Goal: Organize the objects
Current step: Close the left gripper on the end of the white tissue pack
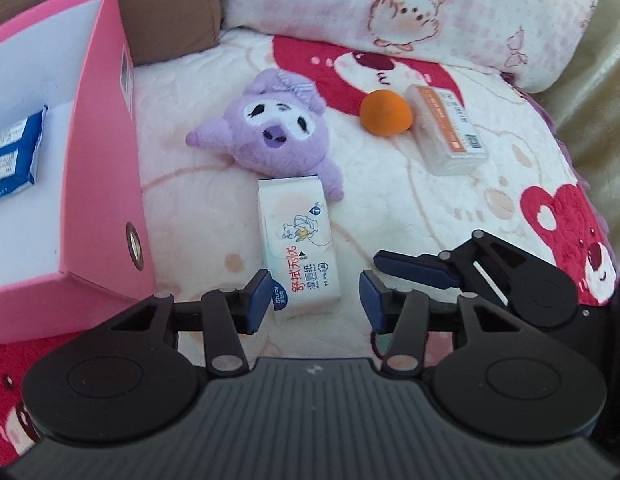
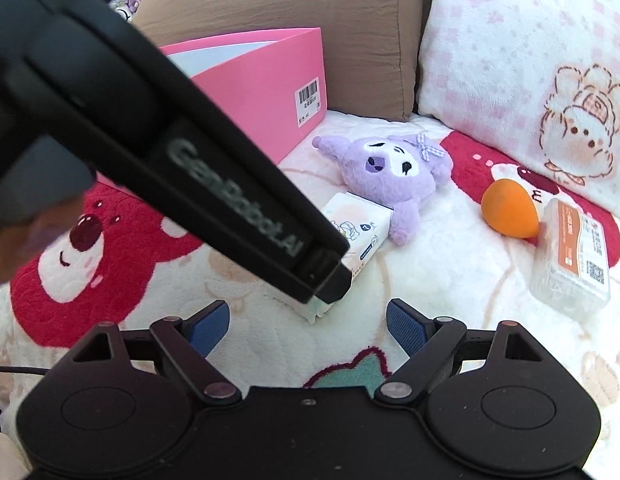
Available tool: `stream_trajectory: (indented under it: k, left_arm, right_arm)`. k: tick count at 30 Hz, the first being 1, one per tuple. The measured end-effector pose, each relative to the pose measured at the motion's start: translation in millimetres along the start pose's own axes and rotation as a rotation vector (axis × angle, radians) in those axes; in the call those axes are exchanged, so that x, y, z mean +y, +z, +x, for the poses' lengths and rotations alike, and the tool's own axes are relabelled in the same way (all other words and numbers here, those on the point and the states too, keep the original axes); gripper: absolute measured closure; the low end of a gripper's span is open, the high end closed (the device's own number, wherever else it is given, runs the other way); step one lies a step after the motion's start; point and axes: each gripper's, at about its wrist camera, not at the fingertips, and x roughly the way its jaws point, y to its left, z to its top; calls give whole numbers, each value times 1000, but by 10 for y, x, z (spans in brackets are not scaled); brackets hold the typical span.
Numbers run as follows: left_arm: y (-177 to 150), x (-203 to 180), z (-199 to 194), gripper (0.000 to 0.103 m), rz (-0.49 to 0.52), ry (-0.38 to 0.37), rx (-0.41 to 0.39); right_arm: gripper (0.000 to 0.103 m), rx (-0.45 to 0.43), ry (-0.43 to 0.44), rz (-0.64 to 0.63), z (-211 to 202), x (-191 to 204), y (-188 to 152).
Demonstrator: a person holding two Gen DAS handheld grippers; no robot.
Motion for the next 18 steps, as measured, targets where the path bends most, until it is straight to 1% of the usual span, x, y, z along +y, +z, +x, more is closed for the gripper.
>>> stream_trajectory:
  k: [2,5,7,8,10,14,18]
  left_arm:
    - [-5,13,52,52,-14,5,8]
    - [-13,85,152,52,-79,-25,45]
    - [-35,128,192,56,-117,-43,55]
    - [-47,126,190,63,-111,-51,53]
    - [-56,97,177,63,-80,-70,61]
    - [-73,94,183,64,-111,-145,94]
    - [-100,38,174,64,-94,-161,96]
  right_arm:
    - [15,-6,1,-2,-17,-30,-5]
    - [15,-10,5,-4,-15,-36,-28]
    - [16,-10,7,-6,-25,-80,-47]
    - [16,-9,8,-8,15,-69,-41]
    - [17,-10,13,-11,26,-77,-45]
    - [17,-9,38,-29,25,-84,-30]
    - [16,15,45,-25,-17,-69,-12]
